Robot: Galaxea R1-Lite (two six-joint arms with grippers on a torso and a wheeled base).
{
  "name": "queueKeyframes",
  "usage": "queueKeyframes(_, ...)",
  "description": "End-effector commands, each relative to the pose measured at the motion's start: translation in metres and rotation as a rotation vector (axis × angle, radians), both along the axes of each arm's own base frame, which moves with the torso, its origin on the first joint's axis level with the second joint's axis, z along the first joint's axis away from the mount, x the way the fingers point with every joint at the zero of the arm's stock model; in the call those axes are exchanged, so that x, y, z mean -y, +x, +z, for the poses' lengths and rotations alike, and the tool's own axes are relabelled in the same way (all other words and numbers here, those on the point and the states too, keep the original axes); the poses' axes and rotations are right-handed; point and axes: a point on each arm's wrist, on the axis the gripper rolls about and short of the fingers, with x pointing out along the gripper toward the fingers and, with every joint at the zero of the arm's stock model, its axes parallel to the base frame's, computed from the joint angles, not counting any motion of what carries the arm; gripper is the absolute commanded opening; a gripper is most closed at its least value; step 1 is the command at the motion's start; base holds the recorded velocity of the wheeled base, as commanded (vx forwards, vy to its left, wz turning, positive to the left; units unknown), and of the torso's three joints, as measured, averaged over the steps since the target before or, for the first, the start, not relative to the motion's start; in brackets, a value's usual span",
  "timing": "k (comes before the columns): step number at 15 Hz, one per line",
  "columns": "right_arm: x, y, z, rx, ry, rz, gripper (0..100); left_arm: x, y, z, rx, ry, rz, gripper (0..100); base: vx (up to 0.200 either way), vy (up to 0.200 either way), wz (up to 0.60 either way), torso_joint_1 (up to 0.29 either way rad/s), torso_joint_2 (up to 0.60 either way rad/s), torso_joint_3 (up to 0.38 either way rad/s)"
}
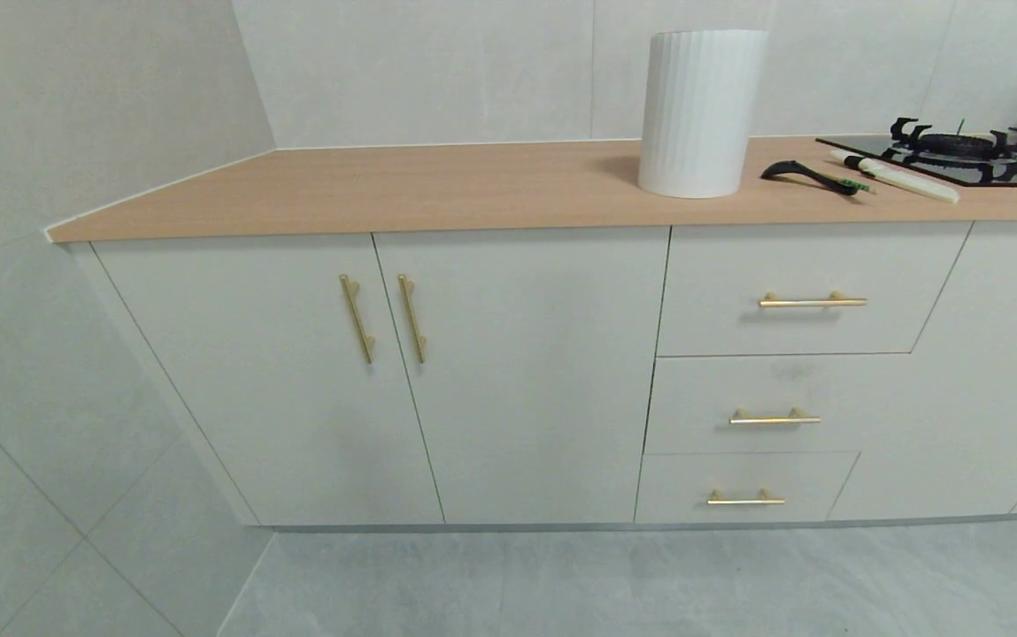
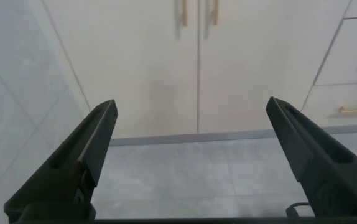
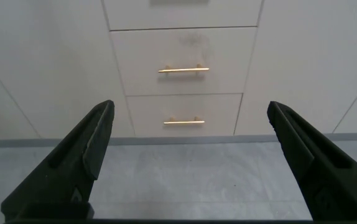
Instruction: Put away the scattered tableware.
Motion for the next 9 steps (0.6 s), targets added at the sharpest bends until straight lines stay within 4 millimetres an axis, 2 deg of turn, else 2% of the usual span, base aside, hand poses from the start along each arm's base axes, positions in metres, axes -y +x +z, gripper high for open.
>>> queueKeyframes(1, 0.0, 0.0001, 0.0001, -0.001, 0.0, 0.0, 100, 0.0, 0.0001, 0.0, -0.002, -0.002, -0.001, 100, 0.0, 0.0, 0.0, 0.0, 0.0, 0.0)
queueKeyframes(3, 0.0, 0.0001, 0.0001, -0.001, 0.0, 0.0, 100, 0.0, 0.0001, 0.0, -0.002, 0.0, -0.001, 100, 0.0, 0.0, 0.0, 0.0, 0.0, 0.0)
queueKeyframes(9, 0.0, 0.0001, 0.0001, -0.001, 0.0, 0.0, 100, 0.0, 0.0001, 0.0, -0.002, 0.0, -0.001, 100, 0.2, 0.0, 0.0, 0.008, 0.0, 0.0)
